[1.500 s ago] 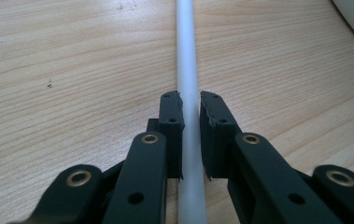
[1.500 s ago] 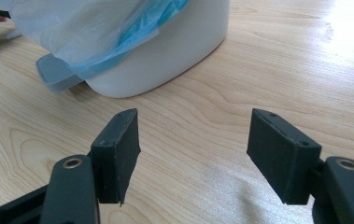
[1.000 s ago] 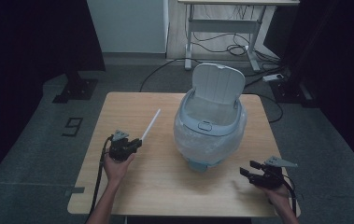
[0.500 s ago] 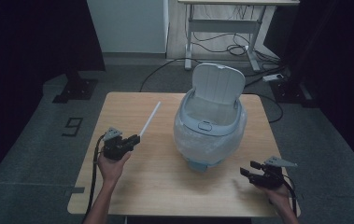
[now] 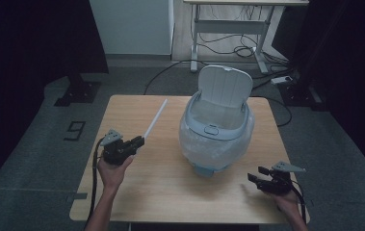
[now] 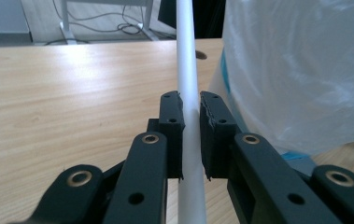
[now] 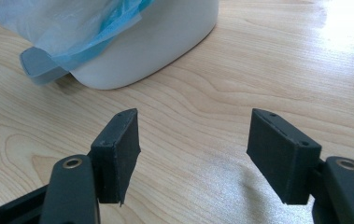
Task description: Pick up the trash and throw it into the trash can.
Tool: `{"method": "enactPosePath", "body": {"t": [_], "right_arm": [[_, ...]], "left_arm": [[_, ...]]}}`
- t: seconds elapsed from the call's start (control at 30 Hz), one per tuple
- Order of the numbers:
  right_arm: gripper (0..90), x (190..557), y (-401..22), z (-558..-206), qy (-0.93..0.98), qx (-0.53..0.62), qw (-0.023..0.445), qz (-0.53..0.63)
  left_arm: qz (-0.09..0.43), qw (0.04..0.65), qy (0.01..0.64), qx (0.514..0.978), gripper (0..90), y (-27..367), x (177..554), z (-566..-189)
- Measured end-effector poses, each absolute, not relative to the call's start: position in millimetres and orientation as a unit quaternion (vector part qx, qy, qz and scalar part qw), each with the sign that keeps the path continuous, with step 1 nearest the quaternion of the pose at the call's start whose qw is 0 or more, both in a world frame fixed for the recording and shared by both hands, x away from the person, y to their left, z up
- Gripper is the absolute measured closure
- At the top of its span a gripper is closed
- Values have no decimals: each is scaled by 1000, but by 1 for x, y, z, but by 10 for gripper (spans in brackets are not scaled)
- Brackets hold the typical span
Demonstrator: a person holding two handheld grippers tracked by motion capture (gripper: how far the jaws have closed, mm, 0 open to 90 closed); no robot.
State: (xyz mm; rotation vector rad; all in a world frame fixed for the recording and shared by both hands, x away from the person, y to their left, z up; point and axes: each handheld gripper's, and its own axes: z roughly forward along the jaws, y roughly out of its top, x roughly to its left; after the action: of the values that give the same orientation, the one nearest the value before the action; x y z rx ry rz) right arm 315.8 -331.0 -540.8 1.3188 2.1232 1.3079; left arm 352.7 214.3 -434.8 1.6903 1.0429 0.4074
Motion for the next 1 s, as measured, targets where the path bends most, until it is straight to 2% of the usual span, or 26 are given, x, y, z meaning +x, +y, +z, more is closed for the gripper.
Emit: {"method": "enactPosePath", "body": {"t": [1.0], "right_arm": [[339, 318, -329, -547, 747, 466, 149, 451]], "left_arm": [[171, 595, 375, 690, 799, 202, 324, -391]]}}
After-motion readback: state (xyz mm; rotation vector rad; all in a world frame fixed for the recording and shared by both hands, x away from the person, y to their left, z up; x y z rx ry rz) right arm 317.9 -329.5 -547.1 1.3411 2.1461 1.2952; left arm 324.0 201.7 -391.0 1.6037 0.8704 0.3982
